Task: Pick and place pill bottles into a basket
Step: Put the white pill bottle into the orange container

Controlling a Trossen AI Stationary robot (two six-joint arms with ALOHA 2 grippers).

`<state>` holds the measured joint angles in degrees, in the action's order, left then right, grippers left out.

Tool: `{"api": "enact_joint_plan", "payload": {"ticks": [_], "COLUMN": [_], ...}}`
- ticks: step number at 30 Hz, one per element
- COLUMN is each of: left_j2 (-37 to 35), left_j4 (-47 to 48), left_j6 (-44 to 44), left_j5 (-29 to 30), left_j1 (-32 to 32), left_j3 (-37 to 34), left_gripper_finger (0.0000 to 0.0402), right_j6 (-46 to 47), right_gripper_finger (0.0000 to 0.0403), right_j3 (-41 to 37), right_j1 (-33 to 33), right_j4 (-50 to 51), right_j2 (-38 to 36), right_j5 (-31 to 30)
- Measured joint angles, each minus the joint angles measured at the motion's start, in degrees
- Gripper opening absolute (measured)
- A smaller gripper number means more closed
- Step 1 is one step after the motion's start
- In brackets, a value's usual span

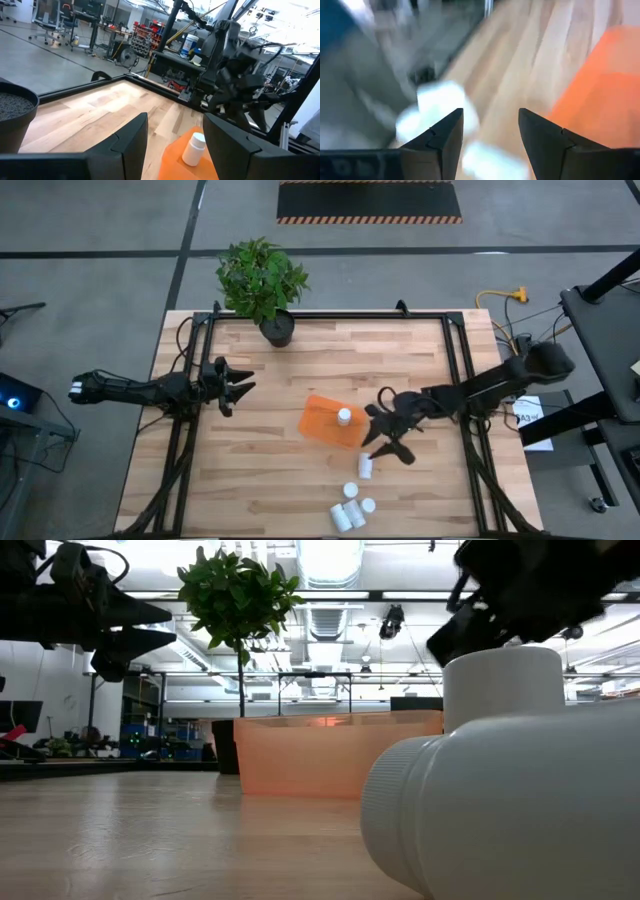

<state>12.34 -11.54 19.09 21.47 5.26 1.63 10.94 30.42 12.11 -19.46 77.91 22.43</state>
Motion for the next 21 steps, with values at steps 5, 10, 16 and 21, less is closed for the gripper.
{"api": "enact_joint_plan", "payload": {"ticks": [5, 10, 16, 21], "left_j2": [0.0, -0.1, 0.0, 0.0], "left_j4": [0.0, 0.1, 0.0, 0.0], "left_j6": [0.0, 0.0, 0.0, 0.0], "left_j5": [0.0, 0.0, 0.0, 0.0], "left_j1": [0.0, 0.0, 0.0, 0.0], "left_j3": [0.0, 0.0, 0.0, 0.0], "left_gripper_finger": [0.0173, 0.0173, 0.0173, 0.0173], "right_j6": [-22.3, -39.9, -50.5, -54.5], "right_gripper_finger": [0.0185, 0.0185, 0.0185, 0.0185], "right_j3": [12.6, 24.2, 35.9, 44.4], "right_j1": [0.0, 0.0, 0.9, 3.1], "right_j4": [35.7, 52.8, 62.4, 69.9], "right_j2": [-4.8, -2.0, 8.2, 18.5], "right_j5": [-2.0, -7.2, -8.3, -9.4]}}
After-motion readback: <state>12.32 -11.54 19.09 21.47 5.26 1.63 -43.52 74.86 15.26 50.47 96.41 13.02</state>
